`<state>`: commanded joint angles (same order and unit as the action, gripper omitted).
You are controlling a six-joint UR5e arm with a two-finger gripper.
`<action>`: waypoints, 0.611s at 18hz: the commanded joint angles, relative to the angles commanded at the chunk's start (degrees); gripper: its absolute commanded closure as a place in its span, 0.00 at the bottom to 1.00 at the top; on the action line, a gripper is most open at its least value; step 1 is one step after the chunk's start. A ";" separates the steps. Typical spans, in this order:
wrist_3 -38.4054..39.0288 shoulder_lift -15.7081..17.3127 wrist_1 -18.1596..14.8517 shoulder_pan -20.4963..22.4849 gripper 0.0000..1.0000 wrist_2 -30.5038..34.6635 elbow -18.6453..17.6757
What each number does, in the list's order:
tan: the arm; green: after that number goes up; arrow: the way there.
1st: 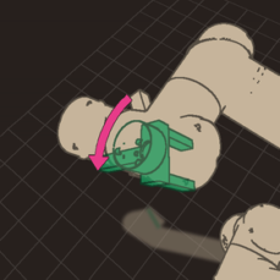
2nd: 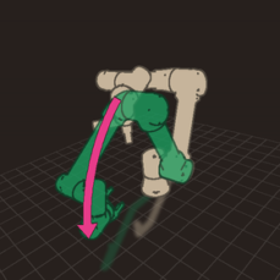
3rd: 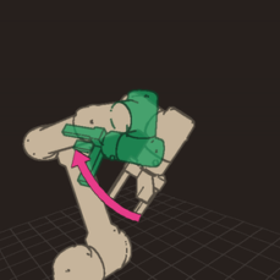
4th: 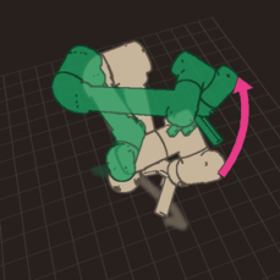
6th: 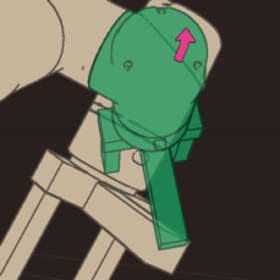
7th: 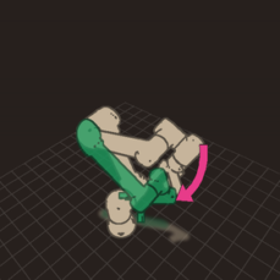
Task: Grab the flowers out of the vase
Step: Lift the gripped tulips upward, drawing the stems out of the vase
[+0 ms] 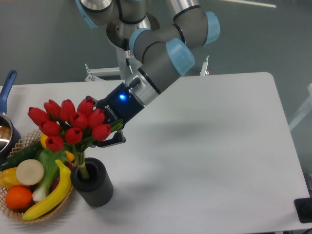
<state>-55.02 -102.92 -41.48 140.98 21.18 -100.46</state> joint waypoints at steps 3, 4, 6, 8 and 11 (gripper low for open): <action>1.66 0.00 0.00 0.09 0.63 0.00 1.23; 2.28 0.00 0.00 0.61 0.63 0.00 1.67; 2.90 0.00 0.00 0.79 0.63 -0.52 2.02; 3.08 0.09 0.00 1.14 0.63 -1.66 2.28; 4.48 0.26 0.00 1.58 0.63 -2.37 2.64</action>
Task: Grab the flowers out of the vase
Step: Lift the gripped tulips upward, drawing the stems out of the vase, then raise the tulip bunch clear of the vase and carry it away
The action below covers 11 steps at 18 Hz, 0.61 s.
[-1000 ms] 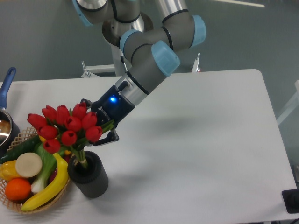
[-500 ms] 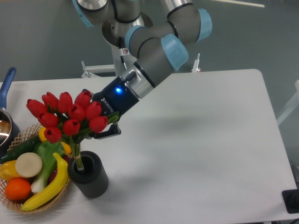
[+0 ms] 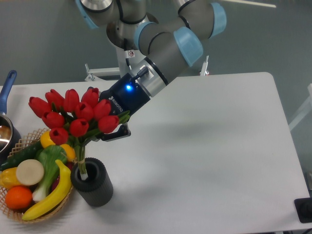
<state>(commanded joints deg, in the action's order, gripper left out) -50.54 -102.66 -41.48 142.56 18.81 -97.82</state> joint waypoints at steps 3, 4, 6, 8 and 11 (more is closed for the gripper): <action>1.75 0.26 0.00 0.35 0.63 -0.17 0.53; 2.28 0.53 0.00 0.44 0.63 -0.35 0.62; 3.25 0.88 0.00 0.88 0.63 -1.49 0.53; 3.87 1.23 0.00 1.32 0.63 -1.67 0.53; 4.92 1.93 0.00 2.46 0.63 -2.90 0.62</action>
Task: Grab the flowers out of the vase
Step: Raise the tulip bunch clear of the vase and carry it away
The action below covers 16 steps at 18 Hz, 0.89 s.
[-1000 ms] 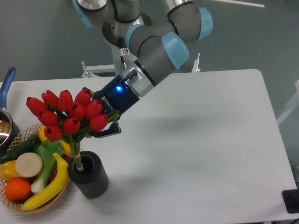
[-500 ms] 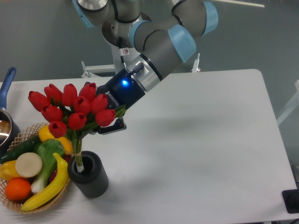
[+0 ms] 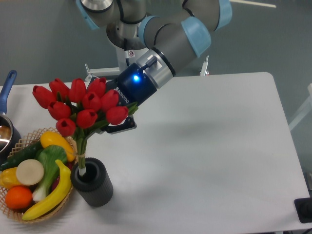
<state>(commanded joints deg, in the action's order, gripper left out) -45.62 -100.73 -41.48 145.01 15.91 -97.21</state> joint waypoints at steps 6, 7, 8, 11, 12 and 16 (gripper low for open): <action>0.18 0.71 0.00 4.39 0.63 0.17 1.93; -0.08 0.62 0.00 5.18 0.63 0.17 2.11; -0.17 0.53 0.00 5.89 0.63 0.35 2.63; -0.43 -0.26 0.00 9.13 0.63 0.53 4.13; -0.87 -0.61 0.00 10.10 0.63 0.53 4.83; -4.47 -3.07 0.00 12.22 0.63 0.44 6.68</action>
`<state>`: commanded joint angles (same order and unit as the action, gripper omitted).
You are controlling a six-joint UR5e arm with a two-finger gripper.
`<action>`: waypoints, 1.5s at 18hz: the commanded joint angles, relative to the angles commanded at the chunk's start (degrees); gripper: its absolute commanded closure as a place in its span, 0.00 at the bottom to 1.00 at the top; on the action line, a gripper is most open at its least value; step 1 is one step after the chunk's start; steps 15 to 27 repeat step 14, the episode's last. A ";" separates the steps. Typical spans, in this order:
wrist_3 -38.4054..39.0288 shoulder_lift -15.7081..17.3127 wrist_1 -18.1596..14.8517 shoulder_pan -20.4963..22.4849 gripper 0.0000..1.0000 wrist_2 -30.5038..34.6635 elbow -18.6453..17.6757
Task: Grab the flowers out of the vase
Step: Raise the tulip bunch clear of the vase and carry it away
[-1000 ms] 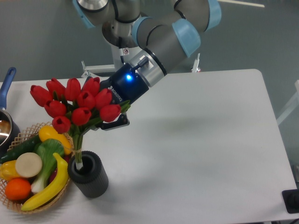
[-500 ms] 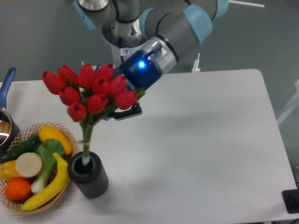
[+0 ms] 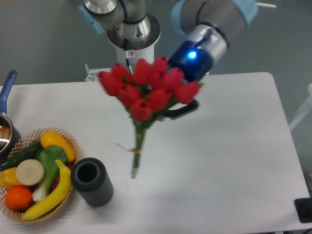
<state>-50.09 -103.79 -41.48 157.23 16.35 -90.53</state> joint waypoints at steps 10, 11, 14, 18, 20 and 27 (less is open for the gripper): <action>-1.86 -0.62 0.00 0.71 0.63 0.09 -1.40; -1.86 -0.62 0.00 0.71 0.63 0.09 -1.40; -1.77 -0.53 0.00 0.62 0.63 0.09 -1.40; -1.77 -0.53 0.00 0.62 0.63 0.09 -1.40; -1.77 -0.53 0.00 0.62 0.63 0.09 -1.40; -1.77 -0.53 0.00 0.62 0.63 0.09 -1.40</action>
